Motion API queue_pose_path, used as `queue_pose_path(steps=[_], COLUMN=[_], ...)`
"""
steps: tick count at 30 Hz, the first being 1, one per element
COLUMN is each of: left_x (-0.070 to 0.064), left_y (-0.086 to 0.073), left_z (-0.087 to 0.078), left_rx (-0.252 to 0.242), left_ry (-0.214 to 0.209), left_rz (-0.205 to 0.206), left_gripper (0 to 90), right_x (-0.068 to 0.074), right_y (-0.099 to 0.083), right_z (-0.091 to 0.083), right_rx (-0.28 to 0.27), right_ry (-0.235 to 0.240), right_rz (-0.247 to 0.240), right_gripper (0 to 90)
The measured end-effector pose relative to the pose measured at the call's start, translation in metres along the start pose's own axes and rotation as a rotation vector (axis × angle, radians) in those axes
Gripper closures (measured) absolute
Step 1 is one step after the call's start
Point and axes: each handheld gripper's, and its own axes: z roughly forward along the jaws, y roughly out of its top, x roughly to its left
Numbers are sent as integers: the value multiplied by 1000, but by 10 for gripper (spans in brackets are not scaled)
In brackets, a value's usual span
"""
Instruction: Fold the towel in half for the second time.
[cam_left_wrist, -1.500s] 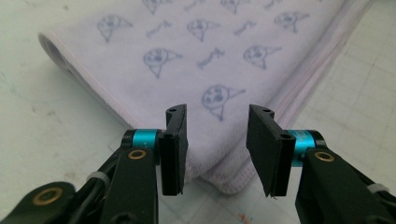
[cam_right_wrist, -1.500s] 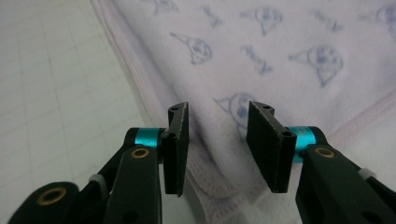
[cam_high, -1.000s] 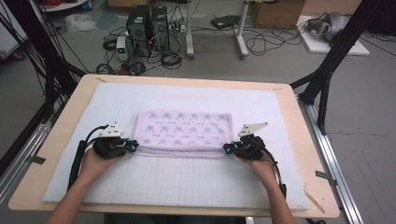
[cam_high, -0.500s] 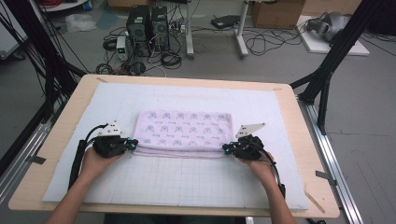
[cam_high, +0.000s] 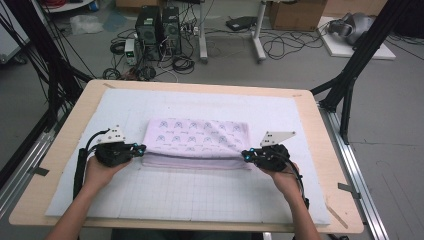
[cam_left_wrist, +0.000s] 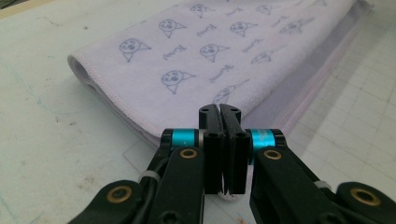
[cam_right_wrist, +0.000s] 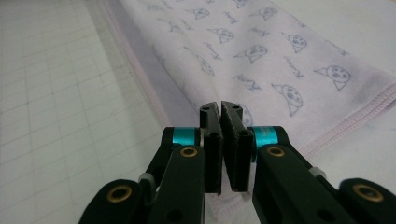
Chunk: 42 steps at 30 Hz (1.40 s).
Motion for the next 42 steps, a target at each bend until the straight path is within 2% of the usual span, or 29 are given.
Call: queue_pose_path(steps=[3,4,5,8,11,14,16,17,19,21,23,24,28,32,36,42], left_x=[-6,-8,-9,-9,-8,-9,-10,-11,-12,-12,-11,-10,-9,-9,-10,-12], left_y=[-6,-8,-8,-2,2,0,-3,-5,-8,-10,-11,-12,-12,-11,-10,-11], left_z=[0,0,1,6,16,25,29,29,28,26,24,21,11,6,3,-3], left_rx=[40,55,53,39,40,101,150,150,136,125,103,85,12,-26,-33,-35], left_ry=[-24,-23,-22,-26,-21,-11,-5,-1,0,-4,-20,-31,-32,-25,-3,12], left_rz=[14,22,20,12,2,-1,21,29,23,18,0,-11,-47,-67,-71,-58], left_gripper=[866,832,767,717,764,777,777,775,773,768,753,734,676,573,486,423], right_x=[4,4,4,-1,-5,-11,-14,-15,-15,-15,-13,-12,-6,-3,-2,3], right_y=[-6,-8,-10,-10,-4,-6,-11,-13,-16,-16,-16,-15,-9,-5,-5,-3], right_z=[0,1,2,1,8,22,30,33,34,32,32,31,26,21,15,9], right_rx=[34,52,64,-8,-28,16,61,87,101,105,104,95,39,-12,-37,-39], right_ry=[24,56,63,68,51,37,46,47,53,40,39,33,11,-17,-19,-82], right_rz=[-1,9,14,50,63,83,96,97,108,97,113,112,103,96,106,109], right_gripper=[859,824,768,707,694,686,682,679,680,678,635,606,532,445,384,238])
